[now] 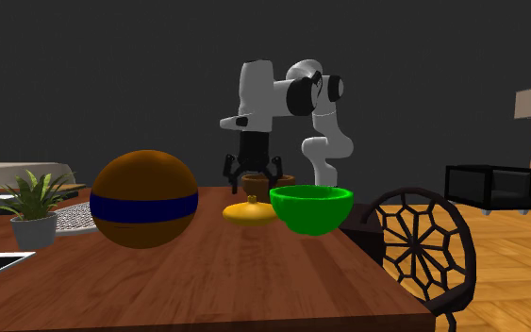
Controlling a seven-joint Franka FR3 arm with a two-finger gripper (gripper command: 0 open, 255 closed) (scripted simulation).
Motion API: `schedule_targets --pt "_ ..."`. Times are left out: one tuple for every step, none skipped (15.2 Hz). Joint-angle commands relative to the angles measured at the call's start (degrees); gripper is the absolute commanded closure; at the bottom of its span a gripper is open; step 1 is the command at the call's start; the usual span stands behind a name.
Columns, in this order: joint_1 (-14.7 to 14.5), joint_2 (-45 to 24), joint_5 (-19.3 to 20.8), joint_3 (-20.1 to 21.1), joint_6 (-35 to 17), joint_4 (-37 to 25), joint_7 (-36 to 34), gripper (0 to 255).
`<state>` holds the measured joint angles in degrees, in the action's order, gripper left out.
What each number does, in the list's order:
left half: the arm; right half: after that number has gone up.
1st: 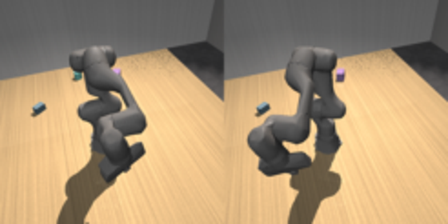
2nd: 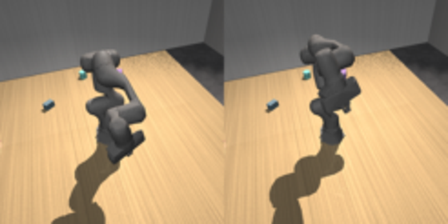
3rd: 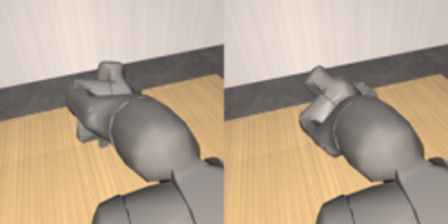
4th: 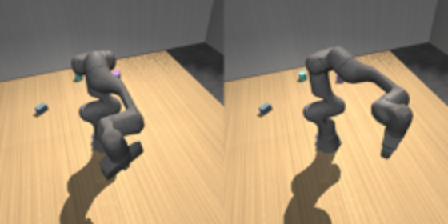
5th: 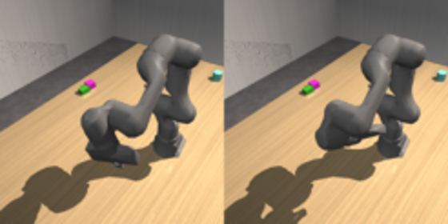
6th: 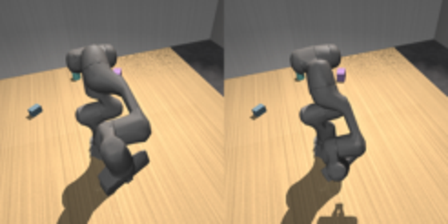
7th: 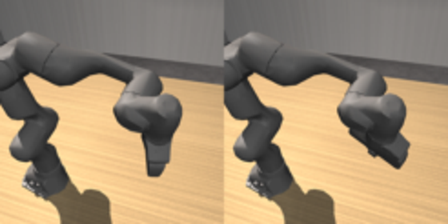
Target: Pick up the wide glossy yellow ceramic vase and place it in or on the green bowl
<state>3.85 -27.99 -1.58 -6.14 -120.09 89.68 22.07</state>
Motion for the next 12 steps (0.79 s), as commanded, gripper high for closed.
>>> schedule_targets --pt "0.0 0.0 0.0 0.0 0.0 0.0 0.0 0" --pt "0.0 0.0 0.0 0.0 0.0 0.0 0.0 0" --pt "0.0 0.0 0.0 0.0 0.0 0.0 0.0 255" --pt "0.0 0.0 0.0 0.0 0.0 0.0 0.0 255" --pt "0.0 0.0 0.0 0.0 0.1 0.0 0.0 255" --pt "0.0 0.0 0.0 0.0 0.0 0.0 0.0 255" --pt "0.0 0.0 0.0 0.0 0.0 0.0 0.0 255" --pt "0.0 0.0 0.0 0.0 0.1 0.0 0.0 255" --pt "0.0 0.0 0.0 0.0 0.1 0.0 0.0 255" --pt "0.0 -0.1 0.0 0.0 0.1 -0.1 0.0 255" --pt "0.0 -0.1 0.0 0.0 0.1 -0.1 0.0 255" --pt "0.0 0.0 0.0 0.0 0.0 0.0 0.0 255"
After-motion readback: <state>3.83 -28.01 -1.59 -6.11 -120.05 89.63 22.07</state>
